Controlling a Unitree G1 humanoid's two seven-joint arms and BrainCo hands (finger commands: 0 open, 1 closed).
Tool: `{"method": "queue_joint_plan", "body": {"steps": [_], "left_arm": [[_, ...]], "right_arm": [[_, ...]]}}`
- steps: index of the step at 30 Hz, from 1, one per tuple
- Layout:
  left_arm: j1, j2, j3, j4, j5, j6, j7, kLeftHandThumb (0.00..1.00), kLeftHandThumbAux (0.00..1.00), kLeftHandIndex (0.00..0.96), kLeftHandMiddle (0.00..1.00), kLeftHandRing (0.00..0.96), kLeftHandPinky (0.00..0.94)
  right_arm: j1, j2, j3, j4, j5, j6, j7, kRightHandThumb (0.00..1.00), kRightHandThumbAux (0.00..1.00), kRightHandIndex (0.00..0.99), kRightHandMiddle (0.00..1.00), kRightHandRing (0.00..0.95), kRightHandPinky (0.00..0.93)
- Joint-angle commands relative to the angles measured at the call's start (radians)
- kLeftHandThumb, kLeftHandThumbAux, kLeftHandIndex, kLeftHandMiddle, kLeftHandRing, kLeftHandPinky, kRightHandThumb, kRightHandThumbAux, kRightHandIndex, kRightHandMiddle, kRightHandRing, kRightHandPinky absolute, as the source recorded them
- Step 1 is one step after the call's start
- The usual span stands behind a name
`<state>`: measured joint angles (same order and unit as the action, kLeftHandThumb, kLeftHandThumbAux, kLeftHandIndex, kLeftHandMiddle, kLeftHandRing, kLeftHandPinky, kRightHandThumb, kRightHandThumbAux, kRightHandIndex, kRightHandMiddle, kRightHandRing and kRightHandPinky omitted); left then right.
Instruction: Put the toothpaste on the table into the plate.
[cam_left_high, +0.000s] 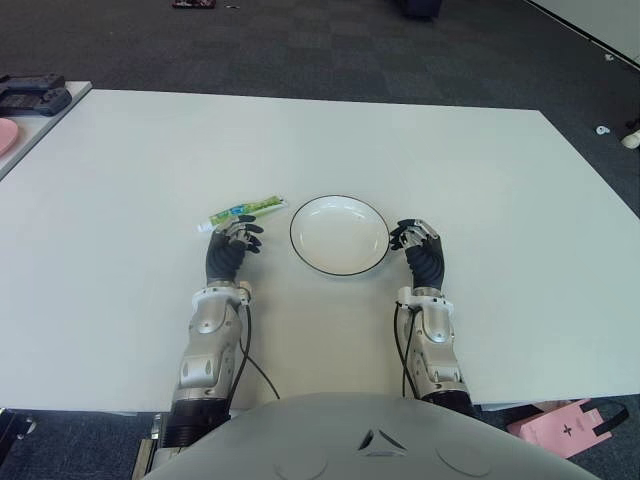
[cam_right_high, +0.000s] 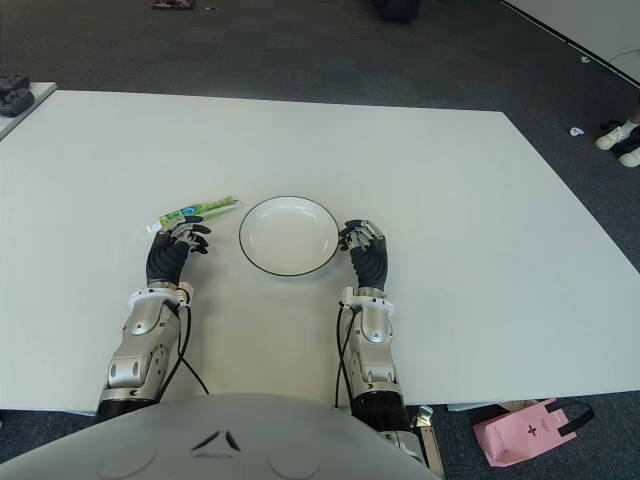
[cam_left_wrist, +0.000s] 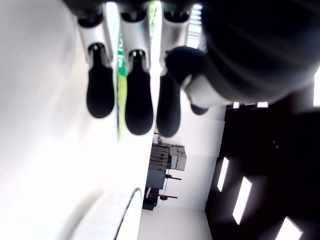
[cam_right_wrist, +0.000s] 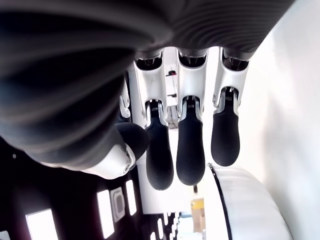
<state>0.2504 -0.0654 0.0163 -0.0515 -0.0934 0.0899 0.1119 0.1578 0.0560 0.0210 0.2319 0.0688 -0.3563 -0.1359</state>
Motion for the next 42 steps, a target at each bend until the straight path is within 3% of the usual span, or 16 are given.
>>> {"method": "queue_joint_plan", "body": {"steps": [1,16,25,31,35,42], "left_arm": [[0.027,-0.014,-0.001,0.039,0.013,0.045,0.012,0.832,0.681,0.391,0.516,0.623,0.599],[0.031,0.008,-0.003,0.040,0.011,-0.070,-0.042,0.833,0.681,0.395,0.501,0.603,0.580],[0.059,0.071,-0.027,-0.003,0.131,-0.258,-0.047,0.830,0.683,0.389,0.502,0.603,0.580],[0.030,0.143,-0.021,-0.009,0.286,-0.386,0.007,0.828,0.684,0.389,0.498,0.595,0.570],[-0.004,0.189,-0.018,-0.056,0.442,-0.380,0.066,0.827,0.686,0.383,0.503,0.604,0.570],[-0.040,0.253,-0.017,-0.057,0.587,-0.412,0.138,0.826,0.687,0.376,0.519,0.630,0.603]], "right_arm": [[0.074,0.031,-0.021,0.107,0.004,0.022,-0.006,0.706,0.727,0.432,0.570,0.571,0.573],[0.072,0.034,-0.019,0.109,-0.003,0.024,-0.012,0.705,0.727,0.432,0.571,0.573,0.573],[0.069,0.040,-0.019,0.110,-0.003,0.028,-0.022,0.705,0.727,0.432,0.573,0.573,0.578],[0.071,0.043,-0.016,0.102,-0.008,0.042,-0.033,0.705,0.727,0.431,0.572,0.574,0.577],[0.071,0.045,-0.015,0.101,-0.005,0.044,-0.034,0.705,0.728,0.431,0.568,0.570,0.573],[0.071,0.047,-0.015,0.096,-0.003,0.055,-0.039,0.705,0.728,0.431,0.566,0.569,0.571]]}}
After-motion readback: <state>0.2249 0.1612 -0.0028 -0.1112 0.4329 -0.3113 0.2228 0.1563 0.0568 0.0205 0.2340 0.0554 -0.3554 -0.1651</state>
